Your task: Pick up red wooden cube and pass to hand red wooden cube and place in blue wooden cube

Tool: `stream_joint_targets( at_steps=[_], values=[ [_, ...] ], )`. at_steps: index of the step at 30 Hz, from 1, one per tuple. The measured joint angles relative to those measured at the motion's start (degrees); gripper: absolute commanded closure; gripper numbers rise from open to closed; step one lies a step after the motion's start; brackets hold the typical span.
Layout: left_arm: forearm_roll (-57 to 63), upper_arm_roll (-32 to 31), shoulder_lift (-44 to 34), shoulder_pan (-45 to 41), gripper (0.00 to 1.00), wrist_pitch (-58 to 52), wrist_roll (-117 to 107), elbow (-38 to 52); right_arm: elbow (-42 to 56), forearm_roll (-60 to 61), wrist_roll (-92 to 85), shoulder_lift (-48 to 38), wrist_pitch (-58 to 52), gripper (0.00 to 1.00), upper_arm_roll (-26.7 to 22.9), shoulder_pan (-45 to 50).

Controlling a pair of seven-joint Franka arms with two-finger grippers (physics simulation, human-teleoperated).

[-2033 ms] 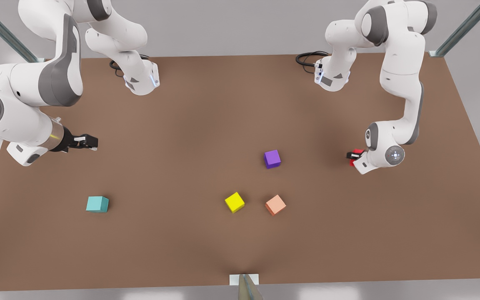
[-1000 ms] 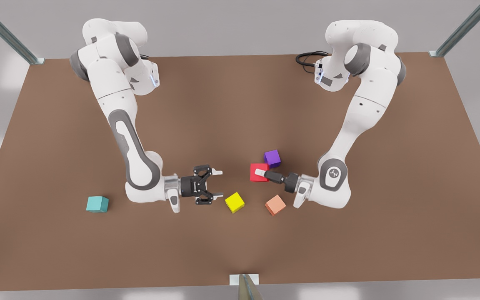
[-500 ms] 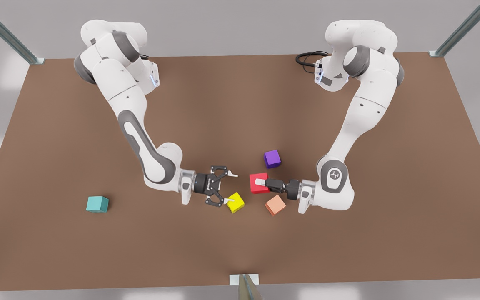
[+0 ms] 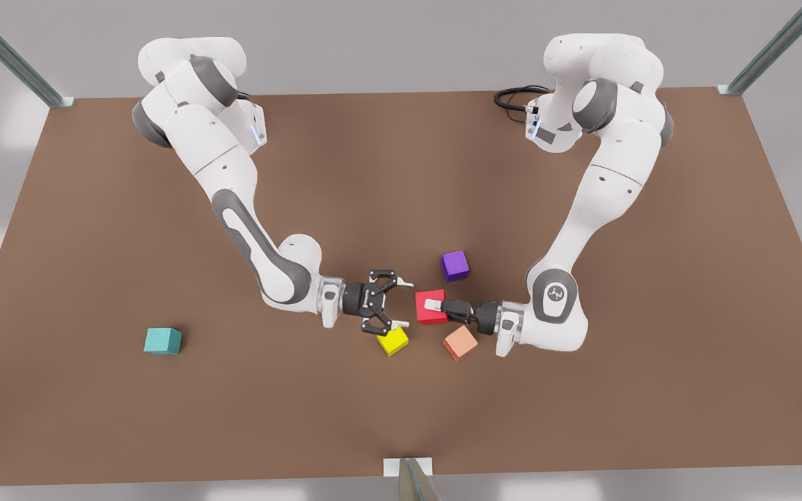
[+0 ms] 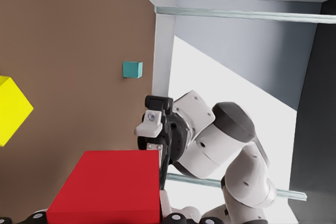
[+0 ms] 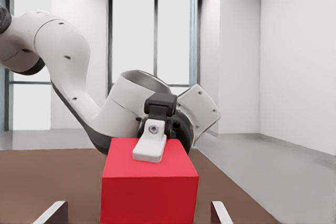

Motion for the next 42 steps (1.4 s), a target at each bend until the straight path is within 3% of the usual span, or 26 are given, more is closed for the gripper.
stream_joint_targets(
  at_steps=[33, 34, 35, 37, 42],
  values=[
    [-0.05, -0.43, 0.37, 0.01, 0.38, 0.14, 1.81, -0.01, 10.79, 0.76, -11.29, 8.41, 5.97, 0.0, 2.2, 5.68],
    [-0.08, -0.43, 0.36, 0.01, 0.25, 0.13, 1.85, -0.01, 10.85, 0.75, -11.37, 8.43, 6.1, 0.06, 2.2, 5.79],
    [-0.22, -0.45, 0.36, 0.01, 0.0, 0.05, 1.92, -0.01, 10.91, 0.64, -11.37, 8.44, 6.19, 0.21, 2.21, 5.86],
    [-0.53, -0.46, 0.39, 0.0, 0.0, -0.15, 2.12, -0.04, 11.16, 0.54, -11.46, 8.47, 6.33, 0.3, 2.22, 5.93],
    [0.12, -0.34, 0.23, 1.62, 0.0, -1.38, 2.34, 0.02, 11.33, 0.27, -11.43, 8.42, 6.55, 0.3, 2.22, 5.84]
  ],
)
